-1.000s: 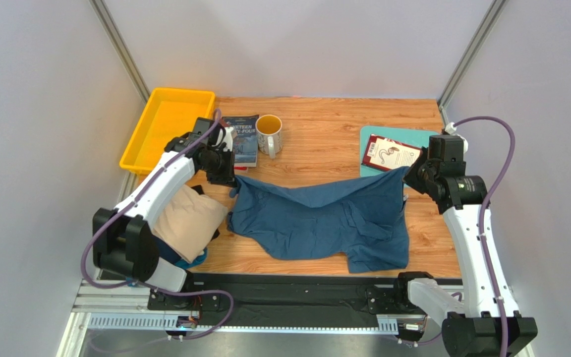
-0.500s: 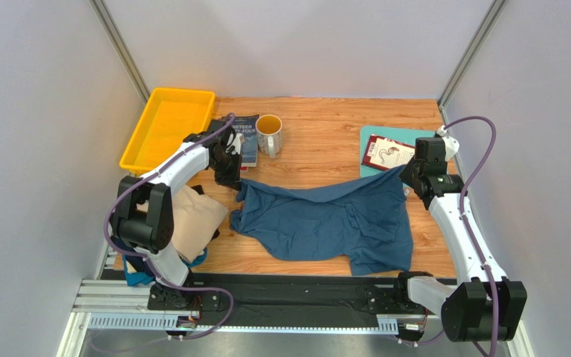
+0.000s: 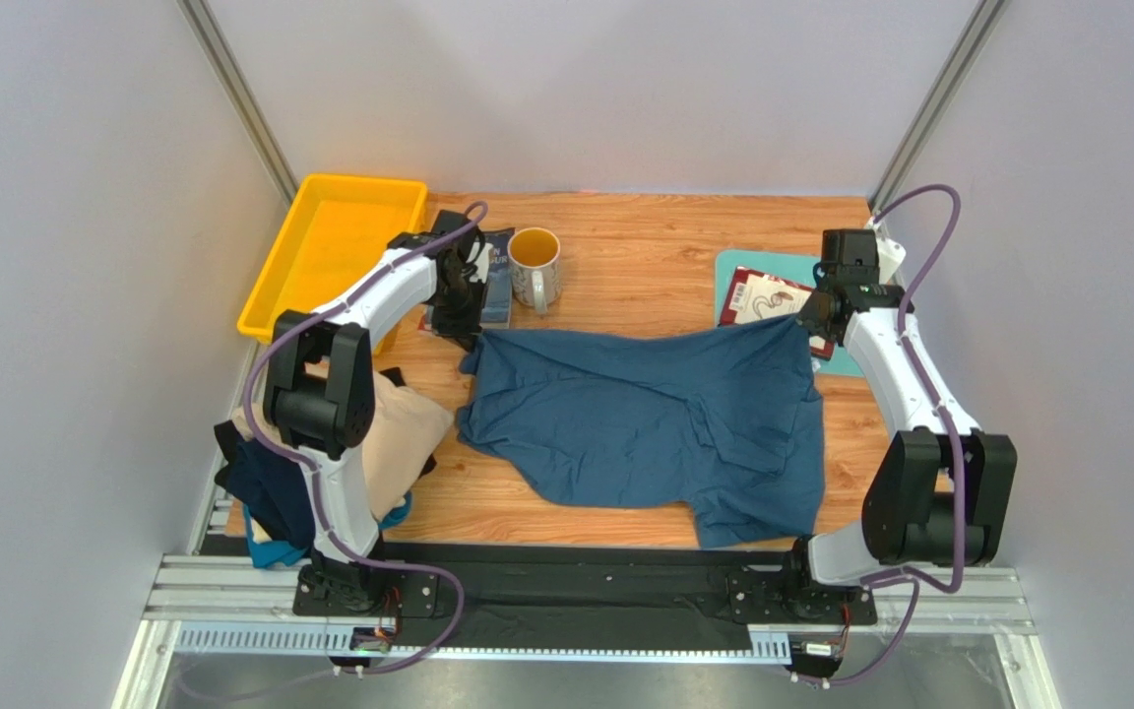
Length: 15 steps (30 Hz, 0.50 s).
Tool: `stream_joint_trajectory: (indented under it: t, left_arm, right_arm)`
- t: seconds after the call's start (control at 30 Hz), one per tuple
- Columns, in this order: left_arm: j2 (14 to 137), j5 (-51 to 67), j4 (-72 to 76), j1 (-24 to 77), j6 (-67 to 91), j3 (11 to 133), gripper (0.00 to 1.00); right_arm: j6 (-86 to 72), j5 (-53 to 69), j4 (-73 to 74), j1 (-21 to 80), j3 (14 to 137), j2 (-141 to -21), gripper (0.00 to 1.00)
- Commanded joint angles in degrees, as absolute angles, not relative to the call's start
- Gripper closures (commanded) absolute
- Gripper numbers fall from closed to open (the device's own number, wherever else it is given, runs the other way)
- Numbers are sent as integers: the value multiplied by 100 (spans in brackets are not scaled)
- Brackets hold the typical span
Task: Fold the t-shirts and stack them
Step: Flatten out the tshirt
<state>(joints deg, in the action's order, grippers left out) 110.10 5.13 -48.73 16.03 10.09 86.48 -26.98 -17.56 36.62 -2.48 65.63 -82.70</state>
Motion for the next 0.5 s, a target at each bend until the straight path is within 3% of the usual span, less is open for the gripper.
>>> stream_joint_trajectory:
  t: [0.0, 0.07, 0.1, 0.17, 0.2, 0.23, 0.3, 0.37, 0.47]
  left_arm:
    - [11232, 9, -5291, 1591, 870, 8921, 100]
    - [11197, -254, -5309, 1591, 905, 8816, 100]
    - [11180, -290, -5317, 1591, 914, 8781, 100]
    - [11153, -334, -5291, 1591, 949, 8684, 96]
    - [11153, -343, -5291, 1591, 958, 8684, 90]
    - [11153, -317, -5300, 1591, 975, 8701, 77]
    - [11145, -264, -5309, 1591, 1028, 8753, 67]
    - [11101, -237, -5317, 1591, 1037, 8789, 49]
    - [11074, -176, -5335, 1591, 1046, 8859, 46]
  right_arm:
    - [-2505, -1872, 3612, -343, 7179, -8569, 100]
    - [-2382, -1793, 3752, -369, 7303, -8666, 100]
    - [-2373, -1758, 3814, -378, 7391, -8736, 86]
    - [-2320, -1609, 4007, -439, 7462, -8754, 72]
    - [-2338, -1582, 4095, -448, 7514, -8710, 55]
    - [-2347, -1539, 4218, -457, 7515, -8649, 50]
    - [-2338, -1337, 4324, -466, 7506, -8430, 48]
    - [-2364, -1083, 4386, -457, 7366, -7973, 42]
    - [-2426, -338, 4473, -431, 7058, -7436, 40]
